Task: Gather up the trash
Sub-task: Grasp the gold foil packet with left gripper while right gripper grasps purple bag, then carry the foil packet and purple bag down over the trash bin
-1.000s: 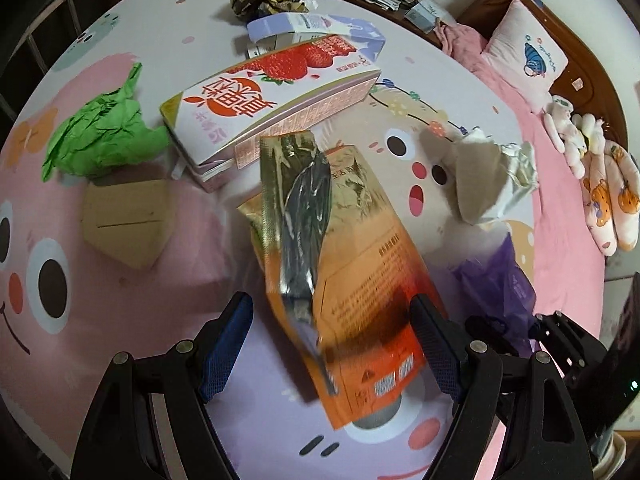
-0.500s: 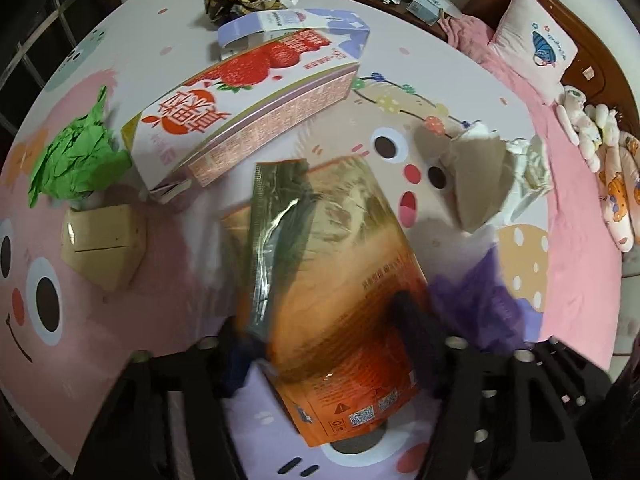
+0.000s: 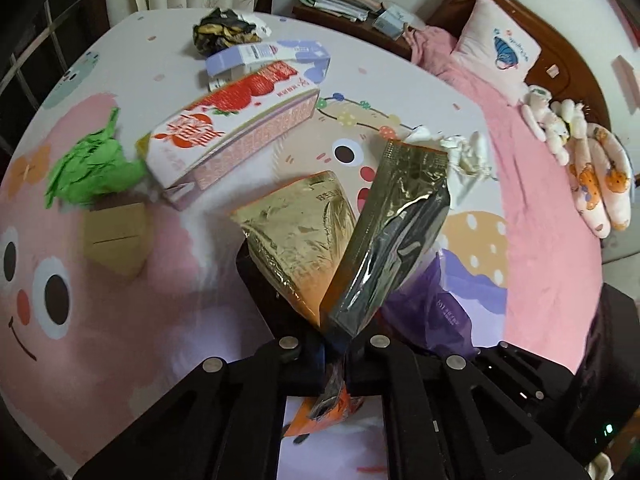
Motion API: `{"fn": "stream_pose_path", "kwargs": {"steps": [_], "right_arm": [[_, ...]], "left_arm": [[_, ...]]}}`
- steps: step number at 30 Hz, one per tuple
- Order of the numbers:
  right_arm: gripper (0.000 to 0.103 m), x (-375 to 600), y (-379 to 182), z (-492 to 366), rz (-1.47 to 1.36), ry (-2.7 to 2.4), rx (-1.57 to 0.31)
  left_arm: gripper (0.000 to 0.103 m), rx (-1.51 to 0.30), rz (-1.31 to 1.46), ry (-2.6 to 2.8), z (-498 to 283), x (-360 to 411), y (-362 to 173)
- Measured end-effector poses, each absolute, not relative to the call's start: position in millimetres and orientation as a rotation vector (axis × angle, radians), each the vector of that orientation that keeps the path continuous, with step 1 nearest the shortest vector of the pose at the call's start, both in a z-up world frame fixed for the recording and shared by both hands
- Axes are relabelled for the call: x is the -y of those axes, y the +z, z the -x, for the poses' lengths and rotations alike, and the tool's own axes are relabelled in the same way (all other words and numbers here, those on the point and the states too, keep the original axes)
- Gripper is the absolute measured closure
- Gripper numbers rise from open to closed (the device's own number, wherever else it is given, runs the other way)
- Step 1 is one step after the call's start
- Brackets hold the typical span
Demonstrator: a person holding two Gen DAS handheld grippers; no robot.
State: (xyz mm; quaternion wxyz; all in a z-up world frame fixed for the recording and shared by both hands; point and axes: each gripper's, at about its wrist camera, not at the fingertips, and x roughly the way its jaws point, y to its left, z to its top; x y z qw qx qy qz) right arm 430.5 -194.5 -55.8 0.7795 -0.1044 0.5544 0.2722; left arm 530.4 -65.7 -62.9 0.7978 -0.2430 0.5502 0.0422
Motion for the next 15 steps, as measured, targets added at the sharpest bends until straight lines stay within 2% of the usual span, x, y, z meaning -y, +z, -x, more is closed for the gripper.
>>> {"fn": "stream_pose_path", "kwargs": {"steps": [8, 14, 15], "right_arm": [[0.09, 200.1, -31.3, -383.2, 0.153, 0.594, -1.197], [0.091, 195.8, -8.9, -337.6, 0.104, 0.566, -1.193], [0.091, 194.0, -5.6, -329.2, 0.096, 0.561, -1.19]], "left_arm": [[0.098, -1.142, 0.455, 0.065, -464.2, 50.8, -22.7], [0.098, -1.113, 0.325, 0.03, -383.8, 36.7, 15.3], [0.098, -1.108, 0.307, 0.018, -349.7, 22.5, 21.2]]}}
